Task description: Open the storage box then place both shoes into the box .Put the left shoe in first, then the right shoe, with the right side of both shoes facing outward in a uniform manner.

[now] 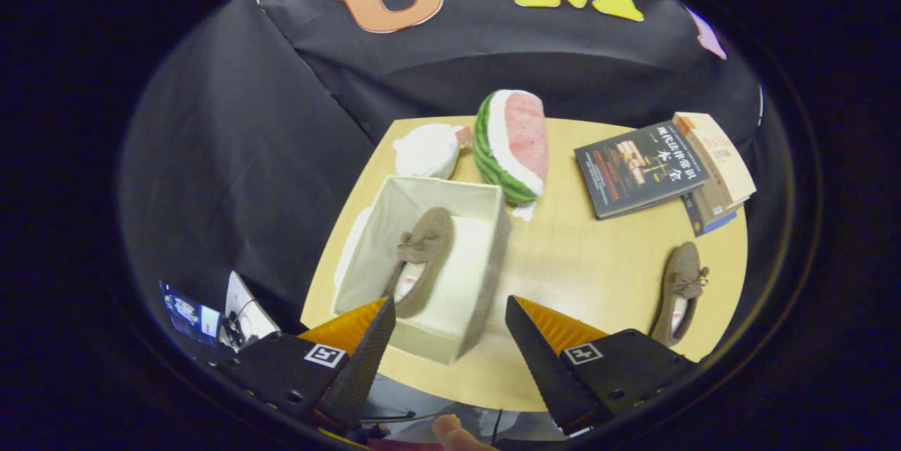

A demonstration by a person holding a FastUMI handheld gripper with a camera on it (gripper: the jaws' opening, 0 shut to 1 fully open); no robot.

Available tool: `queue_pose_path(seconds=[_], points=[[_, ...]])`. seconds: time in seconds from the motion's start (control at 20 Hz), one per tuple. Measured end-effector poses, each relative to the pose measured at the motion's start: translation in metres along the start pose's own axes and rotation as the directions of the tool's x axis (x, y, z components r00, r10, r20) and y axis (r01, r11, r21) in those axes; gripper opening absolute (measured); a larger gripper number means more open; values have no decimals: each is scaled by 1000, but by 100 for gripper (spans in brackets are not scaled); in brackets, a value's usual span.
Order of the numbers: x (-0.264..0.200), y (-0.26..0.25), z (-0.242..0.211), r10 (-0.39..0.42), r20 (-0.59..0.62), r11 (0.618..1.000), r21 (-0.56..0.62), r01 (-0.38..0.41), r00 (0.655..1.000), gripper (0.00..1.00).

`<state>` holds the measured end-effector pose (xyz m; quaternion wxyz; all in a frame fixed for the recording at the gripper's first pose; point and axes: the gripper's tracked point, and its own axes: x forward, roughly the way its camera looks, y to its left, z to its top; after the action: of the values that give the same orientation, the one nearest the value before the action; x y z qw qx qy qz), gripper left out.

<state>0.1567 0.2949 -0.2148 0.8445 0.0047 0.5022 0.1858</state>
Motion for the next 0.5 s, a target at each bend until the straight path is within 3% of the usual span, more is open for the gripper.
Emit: queue_pose_path(seconds=[0.5], points=[[-7,-202,-42,-122,-45,980,152,127,992,96]])
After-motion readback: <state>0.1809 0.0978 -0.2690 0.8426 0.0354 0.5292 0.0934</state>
